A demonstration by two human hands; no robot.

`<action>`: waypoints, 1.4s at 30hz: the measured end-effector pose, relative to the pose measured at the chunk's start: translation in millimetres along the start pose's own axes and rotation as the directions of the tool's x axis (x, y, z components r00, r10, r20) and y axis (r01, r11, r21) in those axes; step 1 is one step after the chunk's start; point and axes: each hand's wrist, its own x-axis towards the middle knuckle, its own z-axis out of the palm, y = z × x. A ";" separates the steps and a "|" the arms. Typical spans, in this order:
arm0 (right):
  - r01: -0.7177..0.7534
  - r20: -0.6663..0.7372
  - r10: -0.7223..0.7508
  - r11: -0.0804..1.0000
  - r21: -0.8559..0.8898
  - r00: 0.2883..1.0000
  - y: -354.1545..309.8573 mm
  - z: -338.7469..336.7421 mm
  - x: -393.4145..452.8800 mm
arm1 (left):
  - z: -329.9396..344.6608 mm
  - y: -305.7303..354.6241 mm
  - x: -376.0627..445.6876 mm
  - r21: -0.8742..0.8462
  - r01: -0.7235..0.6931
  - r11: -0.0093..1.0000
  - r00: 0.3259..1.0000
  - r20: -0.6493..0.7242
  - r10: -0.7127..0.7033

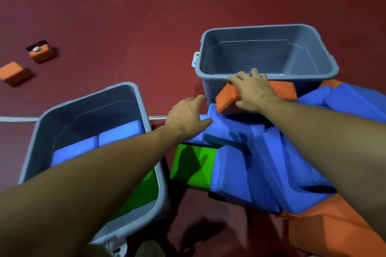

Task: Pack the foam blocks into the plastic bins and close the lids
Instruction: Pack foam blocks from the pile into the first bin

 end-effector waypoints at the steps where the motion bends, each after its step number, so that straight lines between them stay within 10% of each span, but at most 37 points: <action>1: 0.072 -0.055 -0.071 0.997 0.024 0.996 -0.8 -7.1 -1.9 | -2.6 2.2 -0.5 0.005 -0.016 1.000 0.999 -0.028 0.016; 14: 0.381 -0.313 -0.282 0.865 0.327 0.907 -24.5 -59.7 -53.4 | -47.6 31.1 -29.3 0.067 -0.041 0.997 0.990 -0.130 0.049; 21: 0.164 0.090 -0.183 0.969 0.186 0.979 -24.2 -35.0 -81.6 | -44.8 28.6 -45.1 0.215 0.151 0.965 0.985 -0.120 -0.128; 26: 0.387 0.544 -0.339 0.922 0.029 0.768 -40.3 3.1 -101.5 | -45.6 23.7 -43.3 0.177 0.256 0.950 0.961 -0.157 -0.230; 33: 0.554 0.723 -0.419 0.830 0.061 0.549 -83.1 35.1 -98.0 | -47.6 18.9 -36.8 0.199 0.292 0.936 0.952 -0.154 -0.265; 42: 0.670 0.766 -0.376 0.737 -0.094 0.522 -97.1 39.3 -100.9 | -49.2 15.5 -38.0 0.178 0.321 0.930 0.946 -0.115 -0.304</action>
